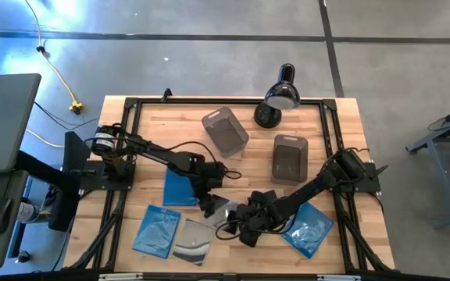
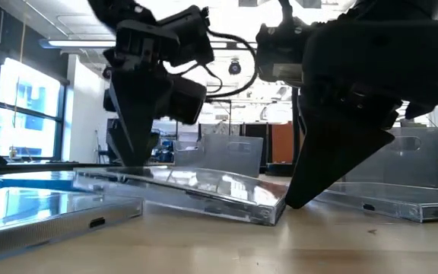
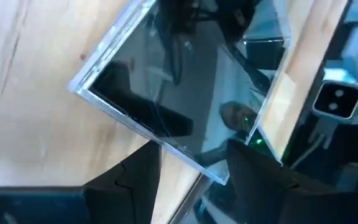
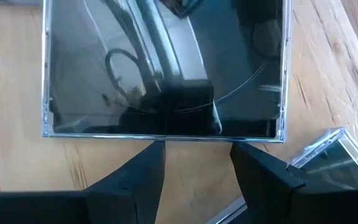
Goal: Pick & place jewel cases by type
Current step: Put the middle black CD case into the right black bin
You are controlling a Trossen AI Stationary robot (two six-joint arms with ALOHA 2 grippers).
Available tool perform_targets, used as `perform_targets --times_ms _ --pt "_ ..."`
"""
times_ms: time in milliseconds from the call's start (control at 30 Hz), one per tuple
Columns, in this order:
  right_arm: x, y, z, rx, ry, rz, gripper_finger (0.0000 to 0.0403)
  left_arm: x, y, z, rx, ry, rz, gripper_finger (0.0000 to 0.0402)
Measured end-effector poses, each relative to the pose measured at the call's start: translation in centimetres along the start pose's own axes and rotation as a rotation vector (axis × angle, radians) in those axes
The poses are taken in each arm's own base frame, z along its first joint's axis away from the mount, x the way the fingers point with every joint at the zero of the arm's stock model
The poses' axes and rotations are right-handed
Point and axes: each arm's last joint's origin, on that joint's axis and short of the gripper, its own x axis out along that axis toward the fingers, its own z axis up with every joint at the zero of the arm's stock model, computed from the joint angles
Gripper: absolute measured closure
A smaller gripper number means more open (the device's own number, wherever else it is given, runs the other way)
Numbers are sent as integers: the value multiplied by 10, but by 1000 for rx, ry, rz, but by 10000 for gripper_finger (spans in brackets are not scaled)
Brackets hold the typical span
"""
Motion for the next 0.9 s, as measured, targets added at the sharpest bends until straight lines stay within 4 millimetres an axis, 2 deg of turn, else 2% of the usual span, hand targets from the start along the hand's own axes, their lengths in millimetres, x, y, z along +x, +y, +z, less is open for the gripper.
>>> perform_targets --times_ms 333,767,900 --pt "-1 2 -2 -3 36 28 219 -1 -21 -4 55 36 45 232" --pt "-4 7 -8 -25 33 24 219 -1 -11 -7 26 -18 270 232" --pt "-6 11 -11 -104 22 25 219 -3 -5 -12 4 -6 380 232"
